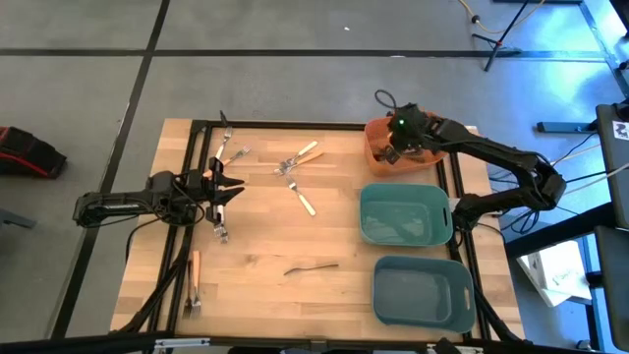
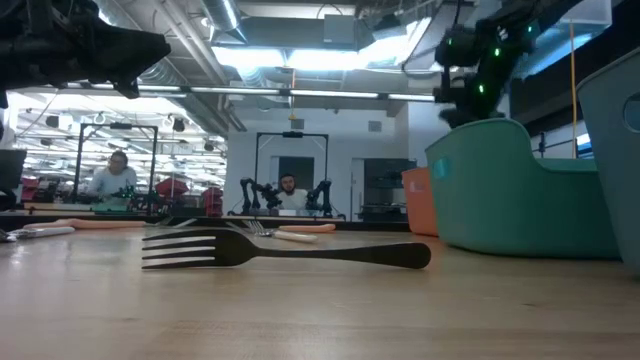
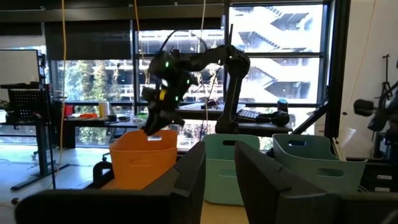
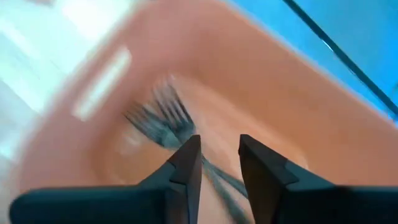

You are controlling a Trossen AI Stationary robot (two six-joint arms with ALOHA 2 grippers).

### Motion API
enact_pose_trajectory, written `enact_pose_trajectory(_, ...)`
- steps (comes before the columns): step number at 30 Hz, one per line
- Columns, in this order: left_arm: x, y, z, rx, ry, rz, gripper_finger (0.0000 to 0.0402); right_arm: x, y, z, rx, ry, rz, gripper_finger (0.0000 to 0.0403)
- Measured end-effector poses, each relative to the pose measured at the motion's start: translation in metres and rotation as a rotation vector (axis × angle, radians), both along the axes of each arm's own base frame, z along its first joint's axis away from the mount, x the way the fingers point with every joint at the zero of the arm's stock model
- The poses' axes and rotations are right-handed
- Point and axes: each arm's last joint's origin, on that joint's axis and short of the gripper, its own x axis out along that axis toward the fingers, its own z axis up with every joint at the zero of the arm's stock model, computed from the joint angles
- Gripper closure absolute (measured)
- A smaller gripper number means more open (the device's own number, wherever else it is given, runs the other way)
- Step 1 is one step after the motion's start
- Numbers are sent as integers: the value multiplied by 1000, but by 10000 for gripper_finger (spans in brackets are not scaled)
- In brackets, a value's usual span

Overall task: Sort silverware by color (type)
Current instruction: Put the black fork into the orange bin

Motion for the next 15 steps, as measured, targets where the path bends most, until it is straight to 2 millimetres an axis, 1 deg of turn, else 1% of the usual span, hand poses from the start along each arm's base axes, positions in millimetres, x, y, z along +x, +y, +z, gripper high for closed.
enact_pose_trajectory(3,0,0,0,0,-1,0,321,13,10,21,0,-92,83,305)
enact_pose_trajectory(7,0,0,0,0,-1,0,321,36,34,40,-20,-184,228,310)
enact_pose_trajectory(10,0,0,0,-5,-1,-1,321,50,54,47,-41,-239,331,312)
enact_pose_trajectory(15,0,0,0,-6,-1,-2,321,66,86,53,-62,-315,460,313)
